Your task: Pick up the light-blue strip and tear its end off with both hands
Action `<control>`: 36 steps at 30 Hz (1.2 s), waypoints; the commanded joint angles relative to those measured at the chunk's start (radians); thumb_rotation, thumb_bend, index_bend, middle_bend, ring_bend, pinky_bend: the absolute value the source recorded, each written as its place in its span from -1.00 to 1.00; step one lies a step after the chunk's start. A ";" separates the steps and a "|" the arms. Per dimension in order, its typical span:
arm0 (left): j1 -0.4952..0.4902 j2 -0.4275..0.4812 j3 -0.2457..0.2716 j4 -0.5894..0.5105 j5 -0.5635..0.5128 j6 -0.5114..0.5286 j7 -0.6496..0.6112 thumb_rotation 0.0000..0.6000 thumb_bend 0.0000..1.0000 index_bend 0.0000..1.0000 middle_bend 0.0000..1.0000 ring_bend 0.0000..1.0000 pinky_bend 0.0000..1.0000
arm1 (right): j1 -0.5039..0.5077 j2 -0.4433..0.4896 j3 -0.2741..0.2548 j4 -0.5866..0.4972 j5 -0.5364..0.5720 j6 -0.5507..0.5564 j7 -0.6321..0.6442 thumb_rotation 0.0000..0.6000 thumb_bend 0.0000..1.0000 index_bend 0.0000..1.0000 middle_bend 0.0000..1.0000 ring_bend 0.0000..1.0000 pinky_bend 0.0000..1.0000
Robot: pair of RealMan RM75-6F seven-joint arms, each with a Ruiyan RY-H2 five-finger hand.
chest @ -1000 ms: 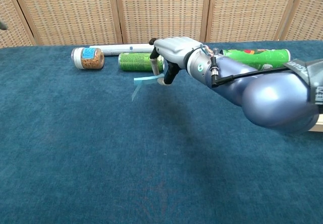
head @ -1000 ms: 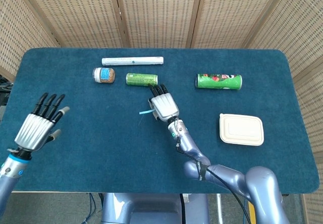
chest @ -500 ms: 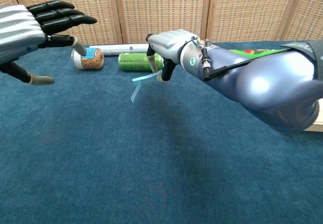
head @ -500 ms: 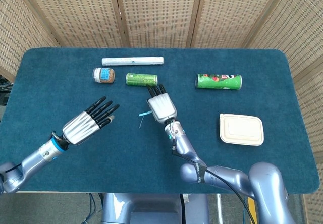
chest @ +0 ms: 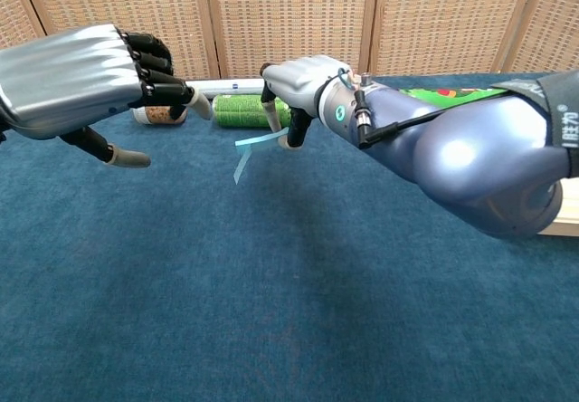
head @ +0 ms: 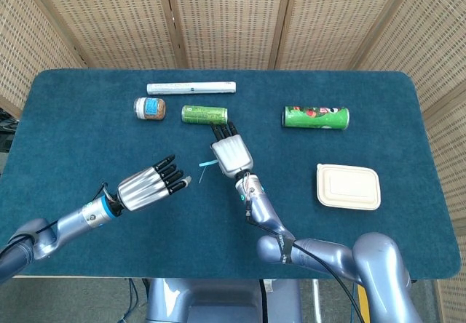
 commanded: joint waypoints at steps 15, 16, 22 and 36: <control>-0.158 -0.006 0.077 0.018 0.049 -0.121 0.170 1.00 -1.00 -0.10 0.79 0.66 0.64 | 0.012 -0.003 -0.016 -0.008 0.013 0.018 -0.007 1.00 0.24 0.24 -0.96 -1.00 -1.00; -0.161 -0.003 0.078 0.011 0.044 -0.130 0.179 1.00 -1.00 -0.10 0.79 0.66 0.64 | 0.013 -0.004 -0.017 -0.008 0.013 0.019 -0.006 1.00 0.24 0.24 -0.96 -1.00 -1.00; -0.176 -0.005 0.083 0.005 0.023 -0.171 0.226 1.00 -0.90 -0.09 0.79 0.66 0.64 | 0.015 -0.003 -0.021 -0.011 0.013 0.021 -0.004 1.00 0.24 0.24 -0.96 -1.00 -1.00; -0.194 -0.100 0.107 0.082 -0.008 -0.197 0.235 1.00 -0.72 -0.09 0.79 0.66 0.64 | 0.009 0.011 -0.023 -0.029 0.020 0.034 0.001 1.00 0.34 0.24 -0.96 -1.00 -1.00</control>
